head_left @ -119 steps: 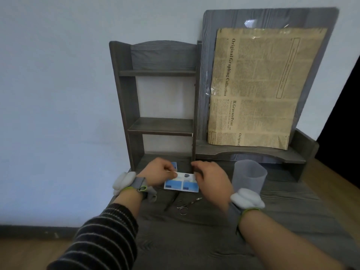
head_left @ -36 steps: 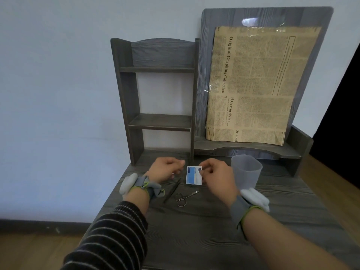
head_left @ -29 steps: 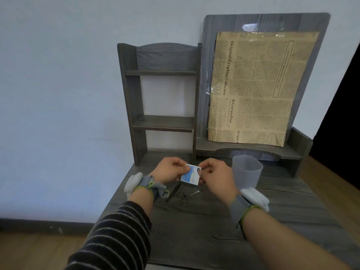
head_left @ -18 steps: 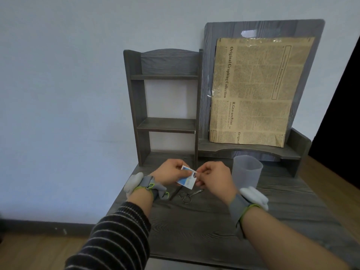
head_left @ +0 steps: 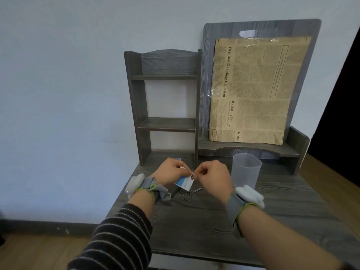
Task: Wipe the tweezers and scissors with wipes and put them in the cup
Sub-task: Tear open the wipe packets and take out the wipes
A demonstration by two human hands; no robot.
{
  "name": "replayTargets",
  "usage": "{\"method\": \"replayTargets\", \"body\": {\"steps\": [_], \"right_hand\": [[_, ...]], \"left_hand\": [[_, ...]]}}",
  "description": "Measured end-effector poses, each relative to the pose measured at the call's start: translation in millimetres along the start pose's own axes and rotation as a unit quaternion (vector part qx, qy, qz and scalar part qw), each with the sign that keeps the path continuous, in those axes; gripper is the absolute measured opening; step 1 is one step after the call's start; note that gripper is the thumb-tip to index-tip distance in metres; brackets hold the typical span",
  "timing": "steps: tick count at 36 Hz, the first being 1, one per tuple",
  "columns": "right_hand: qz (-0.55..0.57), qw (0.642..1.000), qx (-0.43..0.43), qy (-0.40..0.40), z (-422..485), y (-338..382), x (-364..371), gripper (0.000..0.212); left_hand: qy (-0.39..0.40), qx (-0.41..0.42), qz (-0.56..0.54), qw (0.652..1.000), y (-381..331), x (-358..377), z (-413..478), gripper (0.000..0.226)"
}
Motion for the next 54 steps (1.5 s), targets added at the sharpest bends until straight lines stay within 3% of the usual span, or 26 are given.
{"method": "replayTargets", "body": {"steps": [8,15,21,34,40,47,54], "right_hand": [[-0.016,0.999,-0.016,-0.039,1,4,-4,0.012],[-0.016,0.999,-0.025,-0.046,2,3,-3,0.01],[-0.03,0.998,-0.043,-0.029,3,3,3,0.011],[-0.04,0.996,-0.075,-0.027,2,6,5,0.013],[-0.032,0.995,-0.089,-0.018,0,6,7,0.014],[0.002,0.997,-0.058,-0.042,6,-7,4,0.007],[-0.021,0.997,-0.065,-0.033,5,-9,6,0.013]], "left_hand": [[-0.024,-0.088,-0.127,0.988,8,1,-1,0.019],[-0.019,-0.206,-0.231,0.951,26,13,-6,0.008],[-0.026,-0.251,-0.269,0.929,35,20,-7,0.008],[-0.071,-0.269,-0.257,0.925,48,18,-2,0.012],[-0.099,-0.244,-0.234,0.936,52,11,5,0.04],[-0.075,-0.182,-0.21,0.958,37,11,6,0.008],[-0.053,-0.151,-0.147,0.976,28,9,5,0.021]]}}
Point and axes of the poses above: each hand's wrist, its own z-axis towards the middle knuckle, its own x-axis out of the palm, y = z × x, the point moved 9 cm from there along z, towards the middle knuckle, and after that the axes turned 11 degrees about -y, right-handed, at the moved point
